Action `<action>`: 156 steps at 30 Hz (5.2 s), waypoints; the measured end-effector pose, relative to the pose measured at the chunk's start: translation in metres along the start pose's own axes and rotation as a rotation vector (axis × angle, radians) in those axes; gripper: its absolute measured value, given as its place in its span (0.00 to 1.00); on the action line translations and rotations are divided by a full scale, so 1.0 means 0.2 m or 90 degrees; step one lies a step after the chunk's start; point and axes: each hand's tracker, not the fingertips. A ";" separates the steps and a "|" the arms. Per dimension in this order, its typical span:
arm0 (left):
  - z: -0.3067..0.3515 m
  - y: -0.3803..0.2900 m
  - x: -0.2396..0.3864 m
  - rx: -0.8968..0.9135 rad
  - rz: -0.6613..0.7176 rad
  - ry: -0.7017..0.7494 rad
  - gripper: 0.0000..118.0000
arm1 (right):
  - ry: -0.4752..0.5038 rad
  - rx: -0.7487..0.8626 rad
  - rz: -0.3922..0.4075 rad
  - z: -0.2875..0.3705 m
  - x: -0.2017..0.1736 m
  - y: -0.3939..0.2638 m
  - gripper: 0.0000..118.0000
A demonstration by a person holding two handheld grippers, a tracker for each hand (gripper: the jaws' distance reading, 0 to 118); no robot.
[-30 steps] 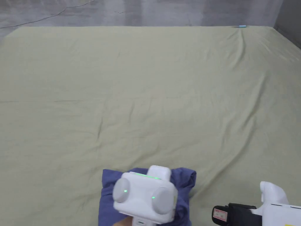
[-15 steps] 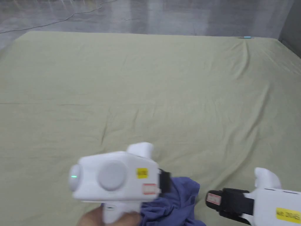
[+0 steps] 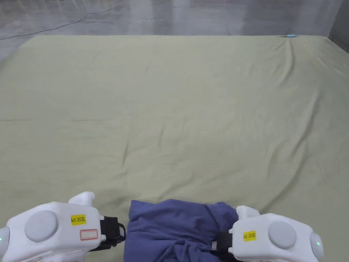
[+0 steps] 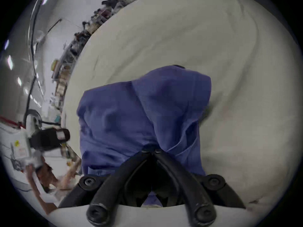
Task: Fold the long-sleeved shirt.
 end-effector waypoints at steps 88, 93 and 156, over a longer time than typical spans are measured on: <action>1.27 0.04 1.36 0.654 -0.269 0.075 0.00 | -0.183 0.729 0.316 1.82 -0.66 0.03 0.00; 1.20 0.01 1.34 0.631 -0.254 0.104 0.00 | -0.173 0.717 0.283 1.84 -0.56 0.01 0.00; 1.26 -0.07 1.36 0.633 -0.286 0.091 1.00 | -0.177 0.657 0.288 1.75 -0.68 0.00 1.00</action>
